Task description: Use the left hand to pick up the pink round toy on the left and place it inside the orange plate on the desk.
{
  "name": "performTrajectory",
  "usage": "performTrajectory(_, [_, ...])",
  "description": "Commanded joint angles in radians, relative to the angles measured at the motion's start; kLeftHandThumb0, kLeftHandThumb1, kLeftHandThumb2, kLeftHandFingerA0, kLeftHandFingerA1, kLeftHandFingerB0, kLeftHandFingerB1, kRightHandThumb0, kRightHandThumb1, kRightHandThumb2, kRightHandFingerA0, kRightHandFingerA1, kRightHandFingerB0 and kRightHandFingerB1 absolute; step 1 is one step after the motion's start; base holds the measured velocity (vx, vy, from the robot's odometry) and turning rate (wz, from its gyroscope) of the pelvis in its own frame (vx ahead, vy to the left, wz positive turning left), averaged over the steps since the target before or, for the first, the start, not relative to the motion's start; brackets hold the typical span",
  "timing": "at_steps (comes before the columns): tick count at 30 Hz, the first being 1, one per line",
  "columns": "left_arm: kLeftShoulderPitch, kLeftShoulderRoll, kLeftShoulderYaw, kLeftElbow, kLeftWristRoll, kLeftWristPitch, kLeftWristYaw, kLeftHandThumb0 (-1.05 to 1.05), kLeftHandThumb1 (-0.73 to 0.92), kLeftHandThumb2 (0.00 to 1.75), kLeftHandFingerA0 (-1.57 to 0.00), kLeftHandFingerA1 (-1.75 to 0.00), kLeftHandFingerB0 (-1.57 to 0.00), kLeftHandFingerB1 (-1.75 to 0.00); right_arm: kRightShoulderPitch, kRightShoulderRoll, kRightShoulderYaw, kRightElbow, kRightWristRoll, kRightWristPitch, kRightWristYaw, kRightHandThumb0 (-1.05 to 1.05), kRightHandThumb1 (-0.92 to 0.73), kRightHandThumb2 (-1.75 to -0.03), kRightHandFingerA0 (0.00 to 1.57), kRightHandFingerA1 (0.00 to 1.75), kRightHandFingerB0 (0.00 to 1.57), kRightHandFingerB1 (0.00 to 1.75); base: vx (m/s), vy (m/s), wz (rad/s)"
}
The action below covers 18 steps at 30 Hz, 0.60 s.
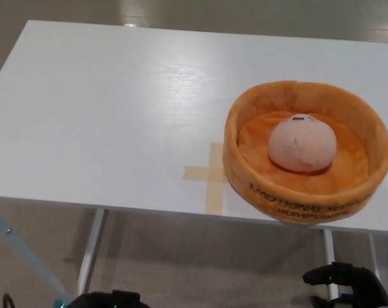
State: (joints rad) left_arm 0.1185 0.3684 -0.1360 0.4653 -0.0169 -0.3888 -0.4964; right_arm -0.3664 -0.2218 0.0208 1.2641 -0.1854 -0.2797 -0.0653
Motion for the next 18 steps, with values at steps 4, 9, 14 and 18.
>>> performTrajectory(4, [-0.205,-0.079,-0.066,0.459,0.291,0.017,0.553,-0.13,0.73,0.62,-0.94,-0.61,-0.83,-0.54,0.052,0.018,-0.022,0.011,0.02,-0.022,-0.024,-0.16,-0.54,-0.65,0.69,0.96,0.62,0.81,0.0,0.0,0.0])
performTrajectory(9, [-0.248,-0.118,-0.002,0.593,0.18,0.026,0.522,-0.12,0.72,0.62,-0.92,-0.62,-0.86,-0.55,0.046,0.018,-0.023,0.01,0.02,-0.008,-0.021,-0.13,-0.58,-0.61,0.68,0.93,0.6,0.78,0.0,0.0,0.0])
performTrajectory(14, [-0.255,-0.119,0.027,0.639,0.154,-0.017,0.543,-0.14,0.73,0.62,-0.9,-0.61,-0.84,-0.53,0.042,0.012,-0.027,0.01,0.021,-0.007,-0.016,-0.15,-0.56,-0.62,0.69,0.93,0.6,0.78,0.0,0.0,0.0])
performTrajectory(18, [-0.269,-0.121,0.039,0.667,0.15,-0.037,0.557,-0.14,0.73,0.62,-0.9,-0.62,-0.84,-0.53,0.036,0.01,-0.026,0.011,0.015,-0.007,-0.024,-0.13,-0.56,-0.62,0.71,0.94,0.62,0.79,0.0,0.0,0.0])
